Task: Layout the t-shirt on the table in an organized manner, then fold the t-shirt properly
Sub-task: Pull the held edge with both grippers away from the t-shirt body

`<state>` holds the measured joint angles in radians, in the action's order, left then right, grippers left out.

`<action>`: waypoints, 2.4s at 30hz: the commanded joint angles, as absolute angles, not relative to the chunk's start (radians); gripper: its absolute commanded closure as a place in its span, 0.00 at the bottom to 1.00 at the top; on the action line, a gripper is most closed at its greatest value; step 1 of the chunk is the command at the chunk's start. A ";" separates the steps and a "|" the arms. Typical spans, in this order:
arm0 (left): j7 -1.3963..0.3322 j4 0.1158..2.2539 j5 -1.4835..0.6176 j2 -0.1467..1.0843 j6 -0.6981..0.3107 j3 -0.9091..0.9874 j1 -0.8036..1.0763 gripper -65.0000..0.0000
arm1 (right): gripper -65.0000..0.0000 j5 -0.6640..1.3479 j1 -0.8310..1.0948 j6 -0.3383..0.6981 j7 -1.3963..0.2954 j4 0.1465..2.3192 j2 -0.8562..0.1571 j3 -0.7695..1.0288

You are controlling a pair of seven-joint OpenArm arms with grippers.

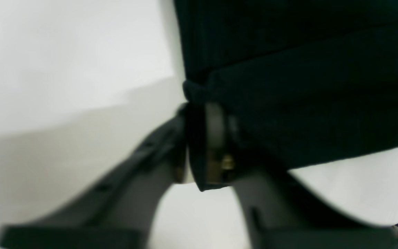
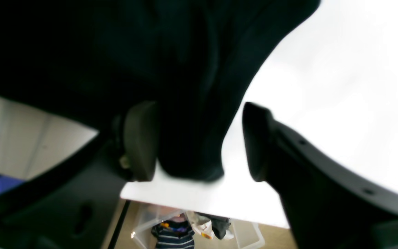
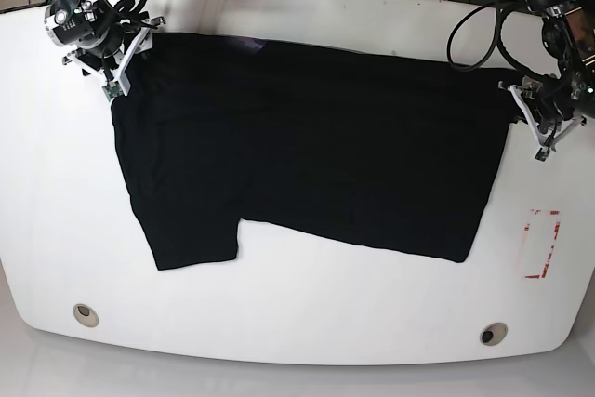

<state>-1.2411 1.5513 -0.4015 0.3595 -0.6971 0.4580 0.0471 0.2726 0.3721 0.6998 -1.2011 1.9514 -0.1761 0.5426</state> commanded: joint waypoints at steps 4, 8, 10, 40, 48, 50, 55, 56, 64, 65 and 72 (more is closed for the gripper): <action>-1.234 1.566 -0.406 0.380 -0.698 0.463 0.038 0.44 | 0.42 0.277 0.369 0.698 -1.188 1.974 -0.189 0.550; -1.236 1.577 -0.410 0.380 -0.698 0.464 0.035 0.41 | 0.42 0.285 0.358 0.698 -1.188 1.985 -0.189 0.572; -1.237 1.589 -0.414 0.380 -0.698 0.466 0.027 0.41 | 0.42 0.323 0.348 0.698 -1.188 1.992 -0.189 0.585; -1.228 1.735 -0.240 0.259 -0.698 0.447 -0.036 0.45 | 0.47 0.257 0.234 0.698 -1.161 1.959 -0.088 0.599; -1.124 1.649 -0.186 0.226 -0.698 0.446 0.036 0.68 | 0.76 0.219 0.243 0.698 -1.075 1.836 -0.085 0.596; -1.104 1.607 -0.186 0.229 -0.698 0.446 0.044 0.69 | 0.78 0.222 0.243 0.698 -1.064 1.801 -0.104 0.596; -1.092 1.514 -0.183 0.255 -0.698 0.447 0.056 0.69 | 0.78 0.226 0.237 0.698 -1.046 1.709 -0.147 0.596; -1.089 1.504 -0.183 0.257 -0.698 0.447 0.061 0.69 | 0.78 0.228 0.236 0.698 -1.040 1.698 -0.154 0.596; -1.087 1.503 -0.185 0.269 -0.698 0.447 0.113 0.69 | 0.78 0.222 0.242 0.698 -1.027 1.676 -0.194 0.595; -1.089 1.503 -0.185 0.269 -0.698 0.447 0.124 0.69 | 0.78 0.223 0.242 0.698 -1.027 1.676 -0.202 0.595; -1.093 1.581 -0.185 0.269 -0.698 0.449 0.214 0.69 | 0.78 0.229 0.278 0.698 -1.029 1.679 -0.225 0.595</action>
